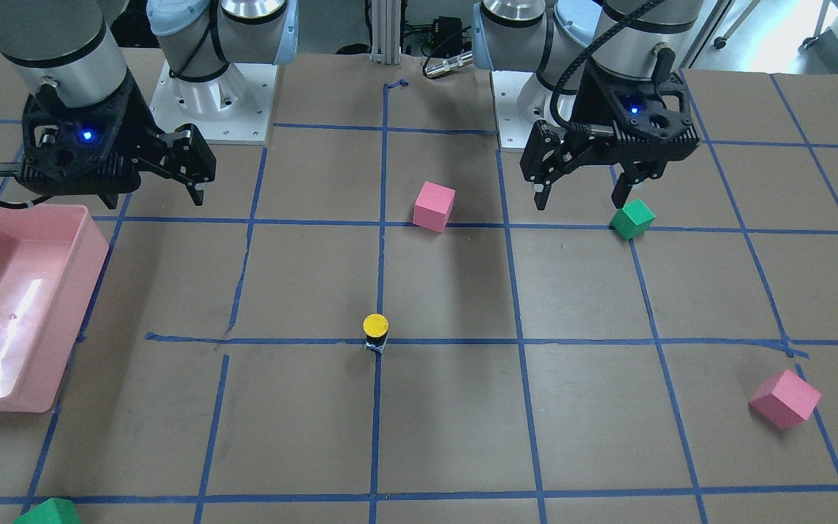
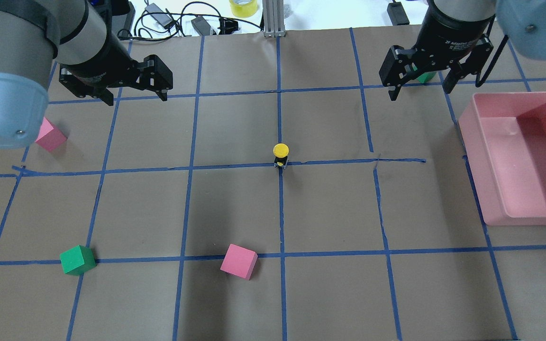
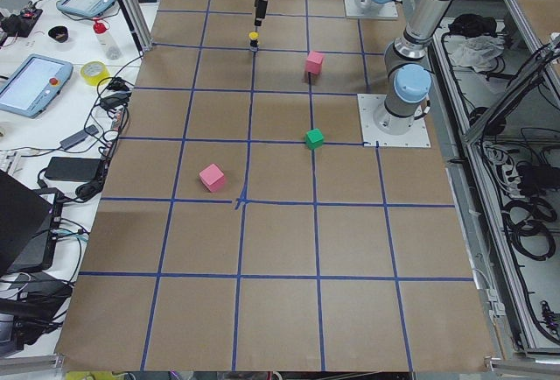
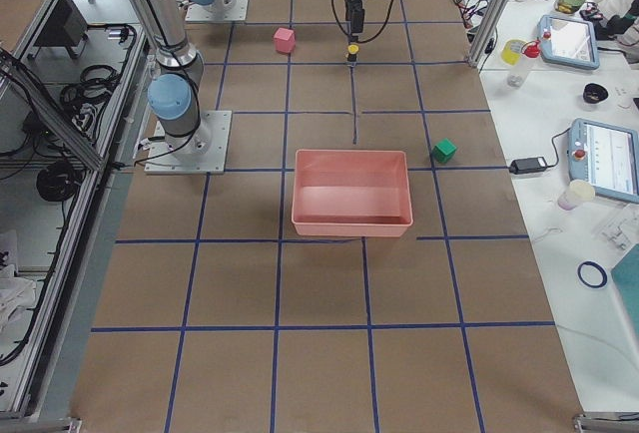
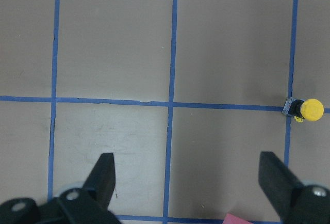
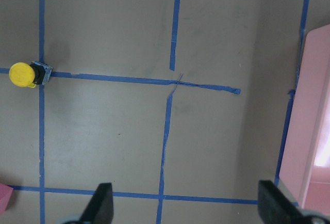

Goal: Align button upright

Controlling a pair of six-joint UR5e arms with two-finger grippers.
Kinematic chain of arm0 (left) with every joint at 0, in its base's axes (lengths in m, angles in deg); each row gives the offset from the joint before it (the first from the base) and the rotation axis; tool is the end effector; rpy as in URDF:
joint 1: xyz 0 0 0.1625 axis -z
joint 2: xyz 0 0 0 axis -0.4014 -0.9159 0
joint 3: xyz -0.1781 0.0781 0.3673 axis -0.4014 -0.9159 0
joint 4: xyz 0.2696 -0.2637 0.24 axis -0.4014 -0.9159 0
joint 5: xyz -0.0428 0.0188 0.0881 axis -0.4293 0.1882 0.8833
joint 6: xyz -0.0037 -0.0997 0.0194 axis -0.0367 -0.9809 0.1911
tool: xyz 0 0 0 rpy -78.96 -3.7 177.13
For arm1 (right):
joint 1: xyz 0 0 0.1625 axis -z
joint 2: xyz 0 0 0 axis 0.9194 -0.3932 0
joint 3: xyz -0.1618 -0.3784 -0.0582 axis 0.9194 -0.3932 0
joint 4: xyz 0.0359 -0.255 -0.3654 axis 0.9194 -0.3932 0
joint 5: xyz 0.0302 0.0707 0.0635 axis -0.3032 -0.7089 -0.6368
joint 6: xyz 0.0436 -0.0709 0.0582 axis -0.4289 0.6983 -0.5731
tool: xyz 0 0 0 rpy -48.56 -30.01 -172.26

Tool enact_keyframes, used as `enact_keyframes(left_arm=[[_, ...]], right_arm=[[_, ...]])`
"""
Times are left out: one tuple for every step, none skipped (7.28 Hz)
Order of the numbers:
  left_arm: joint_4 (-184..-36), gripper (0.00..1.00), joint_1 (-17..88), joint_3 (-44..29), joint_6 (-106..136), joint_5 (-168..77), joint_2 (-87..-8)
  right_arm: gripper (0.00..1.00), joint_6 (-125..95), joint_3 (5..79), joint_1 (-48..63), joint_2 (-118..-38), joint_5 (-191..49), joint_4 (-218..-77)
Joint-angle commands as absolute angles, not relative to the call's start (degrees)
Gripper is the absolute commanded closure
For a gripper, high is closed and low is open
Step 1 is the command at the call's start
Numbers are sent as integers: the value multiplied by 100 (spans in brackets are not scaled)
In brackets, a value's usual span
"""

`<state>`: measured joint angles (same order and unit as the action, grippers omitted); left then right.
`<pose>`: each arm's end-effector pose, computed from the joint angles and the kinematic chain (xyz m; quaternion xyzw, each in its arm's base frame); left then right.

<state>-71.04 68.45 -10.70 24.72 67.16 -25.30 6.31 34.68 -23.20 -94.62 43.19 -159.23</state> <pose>-0.1503 -0.5196 0.4836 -0.0252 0.9951 -0.0955 0.0047 0.1316 -0.5504 0.4829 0.0433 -0.9990 -0.0038 0.0103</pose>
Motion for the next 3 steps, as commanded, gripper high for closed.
enact_keyframes(left_arm=[[-7160, 0, 6836, -1046, 2488, 6700, -2544], [-7230, 0, 6835, -1037, 2488, 6691, -2552], [-7239, 0, 6835, -1037, 2488, 6691, -2553]], right_arm=[[0, 631, 3466, -2316, -9462, 4322, -15924], [0, 631, 3466, -2333, -9462, 4322, -15932], [0, 631, 3474, -2324, -9462, 4322, -15924]])
